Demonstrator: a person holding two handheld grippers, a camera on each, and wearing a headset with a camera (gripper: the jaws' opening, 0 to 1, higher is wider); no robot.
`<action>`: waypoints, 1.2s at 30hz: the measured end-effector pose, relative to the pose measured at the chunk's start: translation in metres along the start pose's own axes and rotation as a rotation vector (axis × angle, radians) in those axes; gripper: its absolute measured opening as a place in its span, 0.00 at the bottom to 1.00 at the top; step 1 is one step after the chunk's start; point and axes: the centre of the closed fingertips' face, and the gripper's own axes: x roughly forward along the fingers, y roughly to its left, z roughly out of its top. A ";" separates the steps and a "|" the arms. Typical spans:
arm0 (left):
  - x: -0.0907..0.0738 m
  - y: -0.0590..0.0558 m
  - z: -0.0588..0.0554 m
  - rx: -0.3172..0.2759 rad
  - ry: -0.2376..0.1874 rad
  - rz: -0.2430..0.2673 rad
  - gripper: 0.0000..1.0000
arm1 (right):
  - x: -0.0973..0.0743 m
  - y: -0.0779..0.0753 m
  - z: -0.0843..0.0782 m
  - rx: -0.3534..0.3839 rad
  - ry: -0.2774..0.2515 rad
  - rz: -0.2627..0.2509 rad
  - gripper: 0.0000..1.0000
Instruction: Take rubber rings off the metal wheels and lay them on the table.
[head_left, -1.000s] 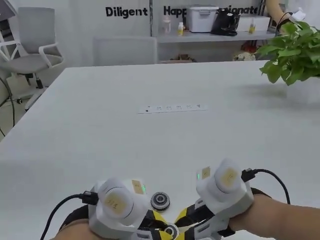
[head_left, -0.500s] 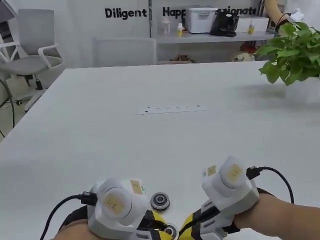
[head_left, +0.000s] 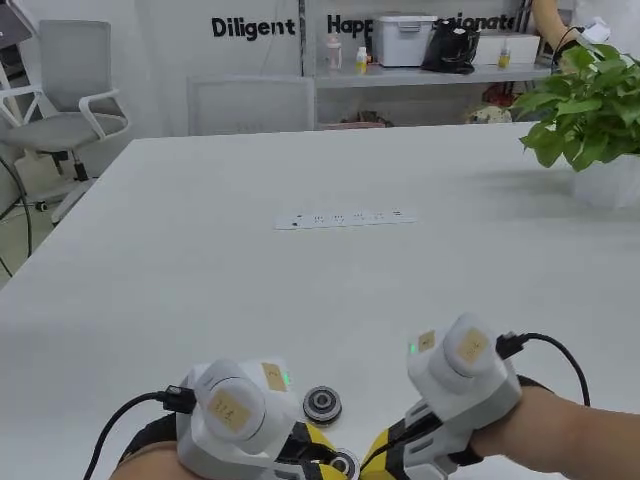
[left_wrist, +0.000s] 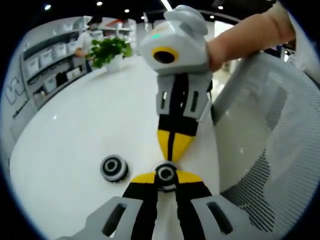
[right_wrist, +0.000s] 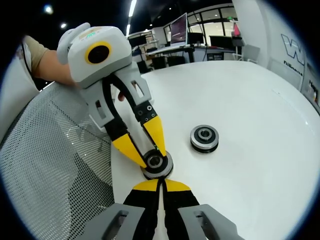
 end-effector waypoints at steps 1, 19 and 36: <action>0.000 0.000 0.000 0.000 0.000 -0.001 0.13 | 0.000 0.000 0.000 0.003 -0.002 0.003 0.00; 0.001 -0.002 0.001 -0.013 -0.001 0.002 0.13 | -0.007 -0.006 -0.001 0.102 -0.063 0.024 0.00; 0.004 0.000 0.002 -0.017 0.019 0.033 0.12 | -0.009 -0.006 0.012 0.167 -0.140 0.029 0.00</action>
